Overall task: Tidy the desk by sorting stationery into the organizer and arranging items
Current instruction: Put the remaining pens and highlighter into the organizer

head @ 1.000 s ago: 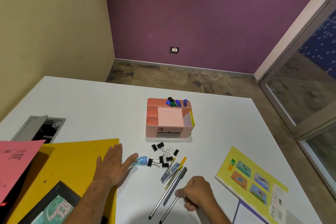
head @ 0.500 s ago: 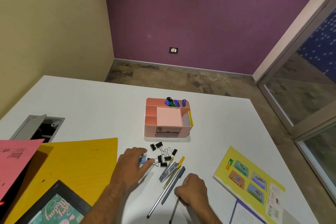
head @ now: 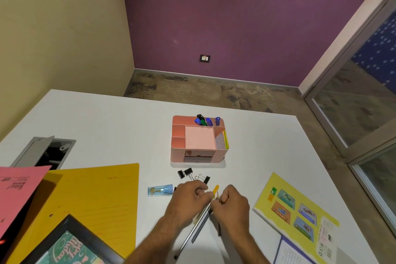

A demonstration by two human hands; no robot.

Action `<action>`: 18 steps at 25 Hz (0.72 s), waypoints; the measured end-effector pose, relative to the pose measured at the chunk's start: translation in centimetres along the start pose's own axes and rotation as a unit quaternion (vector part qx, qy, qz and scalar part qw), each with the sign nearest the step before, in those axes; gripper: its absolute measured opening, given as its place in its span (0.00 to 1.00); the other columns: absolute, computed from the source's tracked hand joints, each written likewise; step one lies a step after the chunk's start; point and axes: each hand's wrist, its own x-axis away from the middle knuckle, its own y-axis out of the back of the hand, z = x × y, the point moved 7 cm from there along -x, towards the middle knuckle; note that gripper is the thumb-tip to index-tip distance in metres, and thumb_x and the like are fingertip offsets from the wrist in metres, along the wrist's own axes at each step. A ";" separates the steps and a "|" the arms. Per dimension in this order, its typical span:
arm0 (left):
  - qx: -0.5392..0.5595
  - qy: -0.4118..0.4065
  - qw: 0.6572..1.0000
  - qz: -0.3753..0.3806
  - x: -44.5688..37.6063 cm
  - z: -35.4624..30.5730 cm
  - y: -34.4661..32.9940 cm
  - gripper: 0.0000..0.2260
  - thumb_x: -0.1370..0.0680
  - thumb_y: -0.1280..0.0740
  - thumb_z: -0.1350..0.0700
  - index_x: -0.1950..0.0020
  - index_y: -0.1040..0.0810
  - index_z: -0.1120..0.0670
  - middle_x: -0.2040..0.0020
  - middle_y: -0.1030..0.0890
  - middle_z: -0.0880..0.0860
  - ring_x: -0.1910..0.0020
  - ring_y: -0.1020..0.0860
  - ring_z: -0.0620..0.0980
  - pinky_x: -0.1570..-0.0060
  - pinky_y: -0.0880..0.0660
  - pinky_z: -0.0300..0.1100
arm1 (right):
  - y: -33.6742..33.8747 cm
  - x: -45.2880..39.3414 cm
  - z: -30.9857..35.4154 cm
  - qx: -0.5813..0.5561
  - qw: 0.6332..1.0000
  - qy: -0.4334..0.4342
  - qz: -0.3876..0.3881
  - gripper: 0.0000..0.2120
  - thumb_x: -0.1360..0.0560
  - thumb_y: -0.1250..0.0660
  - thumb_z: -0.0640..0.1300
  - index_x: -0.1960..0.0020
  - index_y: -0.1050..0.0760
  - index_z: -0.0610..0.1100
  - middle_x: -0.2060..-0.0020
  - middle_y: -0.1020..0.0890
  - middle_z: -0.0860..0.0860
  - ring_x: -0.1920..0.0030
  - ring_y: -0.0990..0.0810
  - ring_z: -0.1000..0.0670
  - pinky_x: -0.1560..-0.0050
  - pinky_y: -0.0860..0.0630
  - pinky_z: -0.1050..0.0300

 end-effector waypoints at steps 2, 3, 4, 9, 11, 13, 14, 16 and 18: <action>0.069 0.016 0.997 -0.024 -0.3 -1.1 0.5 0.05 0.27 0.26 0.49 0.56 0.15 0.49 0.62 0.15 0.46 0.64 0.19 0.39 0.62 0.25 0.32 | 1.4 -0.6 1.9 -0.087 0.993 0.073 -0.038 0.18 0.35 0.29 0.41 0.70 0.39 0.49 0.75 0.26 0.51 0.73 0.30 0.51 0.69 0.29 0.53; 0.112 0.020 0.993 -0.035 -0.5 -1.7 0.8 0.03 0.26 0.26 0.52 0.57 0.14 0.50 0.63 0.15 0.48 0.65 0.19 0.40 0.64 0.25 0.31 | 2.0 -0.9 2.9 -0.118 0.986 0.107 -0.048 0.18 0.35 0.28 0.40 0.70 0.38 0.48 0.75 0.26 0.50 0.72 0.29 0.50 0.68 0.29 0.53; 0.158 0.022 0.986 -0.043 -0.6 -2.3 1.1 0.02 0.26 0.26 0.54 0.57 0.14 0.51 0.63 0.14 0.49 0.66 0.19 0.41 0.64 0.25 0.32 | 2.4 -1.3 3.6 -0.141 0.979 0.134 -0.053 0.18 0.35 0.28 0.39 0.70 0.38 0.47 0.74 0.25 0.50 0.71 0.27 0.50 0.67 0.28 0.53; 0.199 -0.010 0.979 -0.053 -1.1 -4.2 2.6 0.03 0.27 0.25 0.60 0.57 0.14 0.52 0.63 0.14 0.50 0.63 0.16 0.45 0.60 0.20 0.36 | 2.7 -2.0 4.9 -0.183 0.962 0.199 -0.032 0.15 0.35 0.26 0.37 0.67 0.32 0.48 0.71 0.23 0.52 0.68 0.22 0.51 0.65 0.25 0.57; 0.177 -0.023 0.981 -0.082 -1.4 -4.6 3.7 0.04 0.27 0.25 0.59 0.58 0.14 0.51 0.65 0.15 0.50 0.65 0.17 0.45 0.61 0.20 0.37 | 2.6 -2.0 4.2 -0.229 0.957 0.178 -0.020 0.11 0.33 0.24 0.38 0.63 0.27 0.46 0.66 0.19 0.53 0.65 0.19 0.52 0.62 0.21 0.59; 0.173 -0.041 0.975 -0.130 -2.1 -5.2 5.6 0.03 0.27 0.25 0.58 0.57 0.14 0.50 0.65 0.15 0.50 0.65 0.17 0.46 0.61 0.20 0.38 | 2.6 -2.2 2.0 -0.252 0.962 0.089 -0.052 0.08 0.31 0.25 0.40 0.61 0.24 0.46 0.66 0.18 0.52 0.64 0.18 0.50 0.61 0.20 0.56; 0.171 -0.053 0.972 -0.152 -2.6 -5.6 6.8 0.02 0.27 0.25 0.58 0.56 0.14 0.51 0.64 0.15 0.50 0.64 0.17 0.47 0.61 0.19 0.39 | 2.2 -2.5 0.2 -0.236 0.970 0.018 -0.062 0.08 0.31 0.25 0.40 0.61 0.24 0.46 0.66 0.18 0.51 0.64 0.19 0.48 0.61 0.20 0.53; 0.143 -0.085 0.966 -0.200 -3.9 -7.0 9.4 0.02 0.26 0.26 0.58 0.54 0.15 0.51 0.62 0.15 0.50 0.62 0.17 0.46 0.62 0.21 0.33 | 0.4 -2.6 -3.0 -0.138 0.985 -0.106 -0.005 0.07 0.31 0.25 0.44 0.59 0.24 0.48 0.63 0.18 0.52 0.61 0.19 0.48 0.59 0.23 0.55; 0.090 -0.122 0.954 -0.257 -5.5 -8.8 12.0 0.03 0.25 0.27 0.58 0.52 0.15 0.54 0.61 0.15 0.49 0.62 0.18 0.43 0.63 0.25 0.26 | -1.4 -2.2 -4.6 -0.053 0.985 -0.141 0.079 0.10 0.32 0.25 0.48 0.55 0.24 0.49 0.59 0.18 0.53 0.59 0.20 0.51 0.58 0.26 0.57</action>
